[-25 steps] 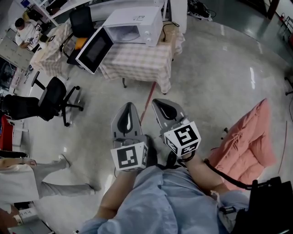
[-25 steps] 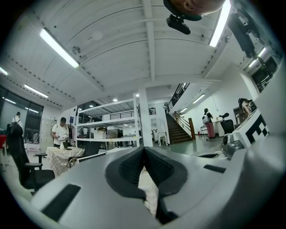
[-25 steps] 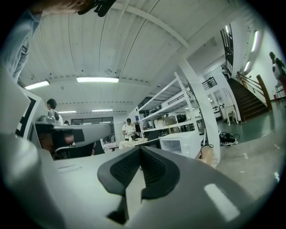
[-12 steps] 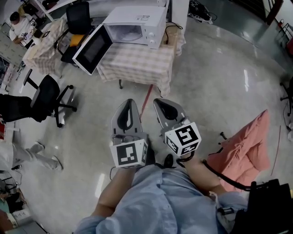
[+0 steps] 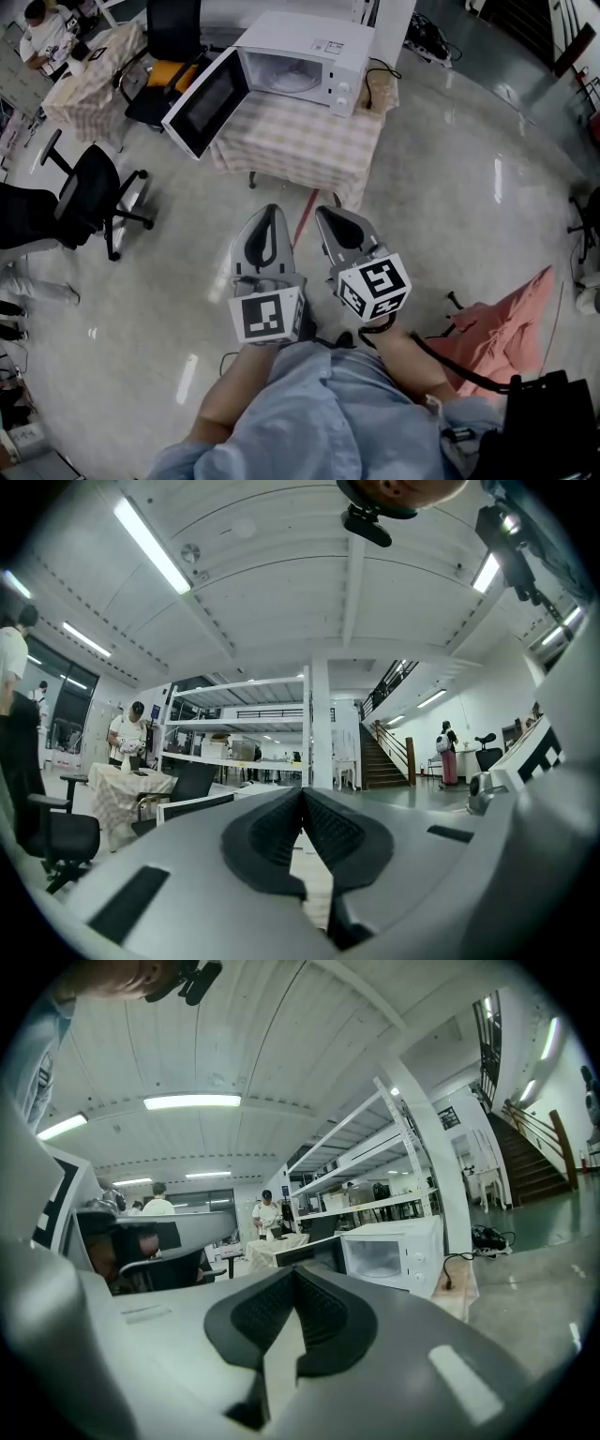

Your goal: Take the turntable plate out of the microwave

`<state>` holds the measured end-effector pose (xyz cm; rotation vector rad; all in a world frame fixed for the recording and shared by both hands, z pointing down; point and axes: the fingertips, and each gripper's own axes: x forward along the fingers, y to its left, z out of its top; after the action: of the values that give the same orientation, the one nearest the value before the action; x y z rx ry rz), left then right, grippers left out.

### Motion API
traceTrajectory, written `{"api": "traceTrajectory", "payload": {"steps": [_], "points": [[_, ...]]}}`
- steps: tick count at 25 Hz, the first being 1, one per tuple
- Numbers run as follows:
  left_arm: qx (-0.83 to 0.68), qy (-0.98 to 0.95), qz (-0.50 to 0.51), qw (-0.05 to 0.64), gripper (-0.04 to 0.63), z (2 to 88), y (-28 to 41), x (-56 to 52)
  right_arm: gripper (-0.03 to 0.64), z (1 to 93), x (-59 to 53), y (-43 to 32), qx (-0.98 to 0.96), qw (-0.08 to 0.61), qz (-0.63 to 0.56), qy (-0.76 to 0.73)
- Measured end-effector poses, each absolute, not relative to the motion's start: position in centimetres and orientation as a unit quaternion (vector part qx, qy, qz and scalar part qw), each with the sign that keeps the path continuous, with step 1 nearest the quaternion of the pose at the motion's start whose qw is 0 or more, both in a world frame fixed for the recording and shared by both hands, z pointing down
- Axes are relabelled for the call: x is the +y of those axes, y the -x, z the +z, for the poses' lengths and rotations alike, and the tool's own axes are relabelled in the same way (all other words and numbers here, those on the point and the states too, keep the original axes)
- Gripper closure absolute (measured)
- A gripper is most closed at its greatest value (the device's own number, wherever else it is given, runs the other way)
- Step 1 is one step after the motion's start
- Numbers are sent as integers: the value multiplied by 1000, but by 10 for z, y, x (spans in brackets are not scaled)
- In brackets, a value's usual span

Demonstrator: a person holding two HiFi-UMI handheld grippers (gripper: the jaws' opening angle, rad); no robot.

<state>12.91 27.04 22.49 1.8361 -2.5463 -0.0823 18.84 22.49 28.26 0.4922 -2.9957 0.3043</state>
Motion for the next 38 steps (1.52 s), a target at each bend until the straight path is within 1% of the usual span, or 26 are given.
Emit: {"api": "traceTrajectory", "payload": {"steps": [7, 12, 25, 38], "points": [[-815, -577, -43, -5, 588, 216, -65, 265, 624, 270, 217, -124, -984, 47, 81, -151], [-817, -574, -56, -13, 588, 205, -33, 259, 624, 259, 211, -92, -986, 47, 62, -146], [-811, -583, -49, -6, 588, 214, 5, 223, 624, 268, 173, -54, -984, 47, 70, -159], [-812, -583, -26, 8, 588, 231, 59, 147, 624, 285, 95, 0, -980, 49, 96, -167]]}}
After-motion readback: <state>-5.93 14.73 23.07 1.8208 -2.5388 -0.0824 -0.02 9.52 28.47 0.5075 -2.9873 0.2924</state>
